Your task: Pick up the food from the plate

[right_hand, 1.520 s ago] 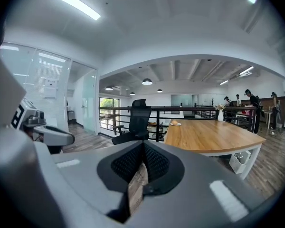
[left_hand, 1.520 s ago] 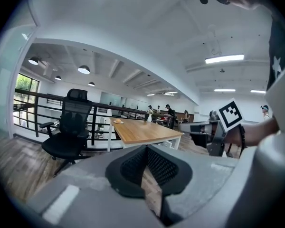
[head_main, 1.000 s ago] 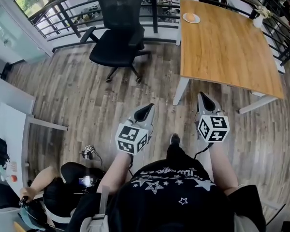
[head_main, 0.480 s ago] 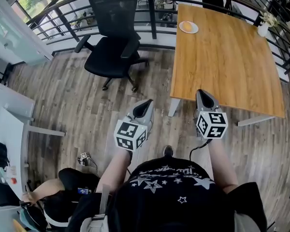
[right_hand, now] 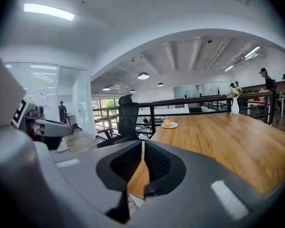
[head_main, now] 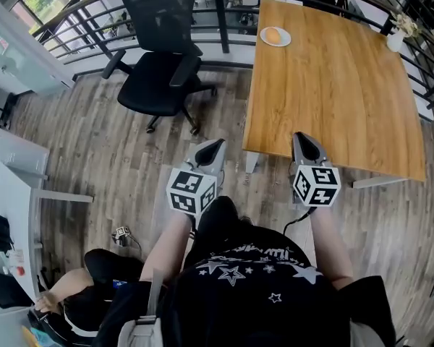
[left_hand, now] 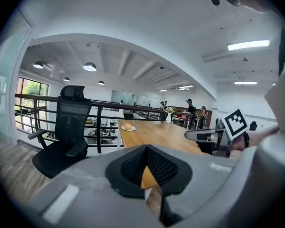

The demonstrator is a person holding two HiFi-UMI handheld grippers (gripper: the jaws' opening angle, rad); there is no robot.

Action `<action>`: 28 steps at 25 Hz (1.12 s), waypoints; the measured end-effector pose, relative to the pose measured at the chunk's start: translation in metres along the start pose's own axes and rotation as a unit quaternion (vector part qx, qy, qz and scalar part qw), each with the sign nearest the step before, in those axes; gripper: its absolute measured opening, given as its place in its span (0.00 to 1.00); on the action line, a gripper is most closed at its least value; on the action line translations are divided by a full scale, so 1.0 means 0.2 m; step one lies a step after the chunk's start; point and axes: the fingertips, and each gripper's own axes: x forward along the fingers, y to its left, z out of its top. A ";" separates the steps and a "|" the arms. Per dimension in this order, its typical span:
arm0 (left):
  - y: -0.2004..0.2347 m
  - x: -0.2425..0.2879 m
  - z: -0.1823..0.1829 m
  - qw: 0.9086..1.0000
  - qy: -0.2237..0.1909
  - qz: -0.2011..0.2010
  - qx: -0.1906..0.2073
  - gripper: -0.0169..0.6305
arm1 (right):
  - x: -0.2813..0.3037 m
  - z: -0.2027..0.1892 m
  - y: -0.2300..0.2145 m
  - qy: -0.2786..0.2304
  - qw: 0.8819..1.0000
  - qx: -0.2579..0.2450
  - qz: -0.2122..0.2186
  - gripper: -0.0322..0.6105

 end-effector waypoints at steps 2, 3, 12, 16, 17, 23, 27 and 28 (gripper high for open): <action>0.01 0.05 0.02 1.000 -0.004 -0.002 0.004 0.03 | 0.02 -0.02 -0.03 0.005 1.000 0.003 0.001 0.08; 0.02 0.07 0.02 1.000 -0.006 -0.004 0.005 0.03 | 0.03 -0.03 -0.03 0.009 1.000 0.004 0.006 0.08; 0.24 0.35 0.16 1.000 -0.012 -0.025 0.003 0.03 | 0.36 0.13 -0.12 -0.011 1.000 0.011 0.000 0.08; 0.37 0.50 0.21 0.999 -0.010 -0.031 0.005 0.03 | 0.57 0.20 -0.18 -0.010 1.000 0.012 -0.016 0.08; 0.41 0.54 0.22 0.999 -0.009 -0.032 0.004 0.03 | 0.61 0.22 -0.19 -0.009 1.000 0.014 -0.019 0.08; 0.62 0.80 0.31 0.999 0.003 -0.048 -0.002 0.03 | 0.87 0.33 -0.32 0.003 0.999 0.006 -0.041 0.15; 0.75 0.95 0.42 0.998 0.008 -0.066 0.000 0.03 | 1.04 0.41 -0.38 0.010 0.998 0.005 -0.061 0.20; 0.78 0.99 0.44 0.997 0.008 -0.070 0.002 0.03 | 1.08 0.43 -0.39 0.011 0.998 0.006 -0.066 0.21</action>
